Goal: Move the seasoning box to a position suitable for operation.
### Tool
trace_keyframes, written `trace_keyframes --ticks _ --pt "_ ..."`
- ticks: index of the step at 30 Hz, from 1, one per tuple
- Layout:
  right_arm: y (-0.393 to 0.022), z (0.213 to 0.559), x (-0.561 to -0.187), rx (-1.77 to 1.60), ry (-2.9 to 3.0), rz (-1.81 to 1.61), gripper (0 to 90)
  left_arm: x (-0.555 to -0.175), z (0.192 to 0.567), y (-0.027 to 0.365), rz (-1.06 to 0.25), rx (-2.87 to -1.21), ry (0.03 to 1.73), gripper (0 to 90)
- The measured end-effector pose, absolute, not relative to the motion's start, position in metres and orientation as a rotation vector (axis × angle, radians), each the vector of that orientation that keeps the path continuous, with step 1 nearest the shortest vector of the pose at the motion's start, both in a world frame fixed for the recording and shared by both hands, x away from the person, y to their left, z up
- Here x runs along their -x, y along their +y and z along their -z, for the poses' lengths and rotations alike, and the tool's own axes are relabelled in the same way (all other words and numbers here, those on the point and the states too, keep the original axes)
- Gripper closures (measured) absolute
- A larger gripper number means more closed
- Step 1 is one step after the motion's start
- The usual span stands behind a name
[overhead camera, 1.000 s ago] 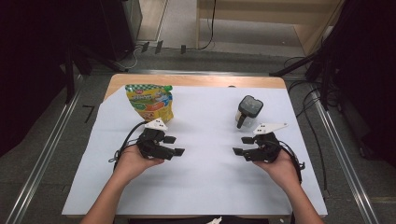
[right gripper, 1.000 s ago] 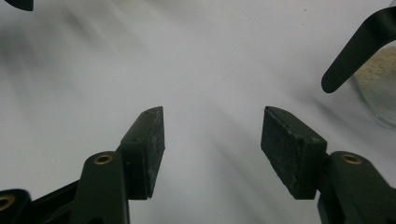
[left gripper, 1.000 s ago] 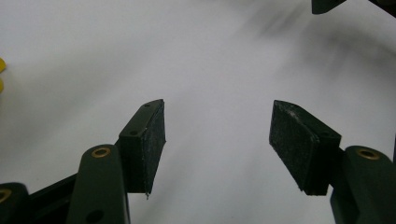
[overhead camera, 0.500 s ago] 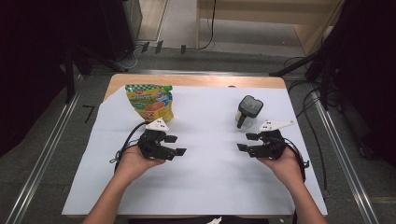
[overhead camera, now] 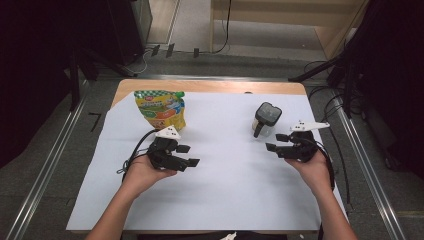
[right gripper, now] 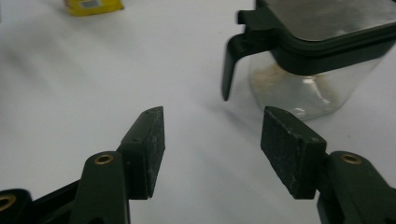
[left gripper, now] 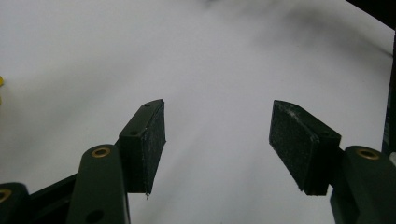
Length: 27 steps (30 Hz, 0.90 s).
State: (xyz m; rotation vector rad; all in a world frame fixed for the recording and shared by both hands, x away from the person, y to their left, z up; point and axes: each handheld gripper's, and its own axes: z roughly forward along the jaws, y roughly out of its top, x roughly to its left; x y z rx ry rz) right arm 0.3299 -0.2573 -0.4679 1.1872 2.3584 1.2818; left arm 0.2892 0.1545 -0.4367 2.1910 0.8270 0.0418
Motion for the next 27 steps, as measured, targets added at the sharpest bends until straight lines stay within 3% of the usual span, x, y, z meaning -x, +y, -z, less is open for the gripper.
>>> trace_keyframes --ticks 7,12,21,27 --pt "-0.269 0.474 -0.349 -1.255 2.302 -1.245 37.8 -0.287 0.435 0.155 -0.044 -2.196 0.813 38.5" --pt "-0.275 0.479 -0.370 -1.270 2.297 -1.201 26.6 -0.286 0.435 0.153 -0.043 -2.199 0.802 38.7" --pt "-0.275 0.493 -0.399 -1.299 2.277 -1.192 17.1 -0.287 0.437 0.153 -0.032 -2.205 0.803 38.8" --pt "-0.268 0.497 -0.408 -1.234 2.307 -1.206 15.1 -0.287 0.440 0.153 -0.022 -2.213 0.805 38.8"
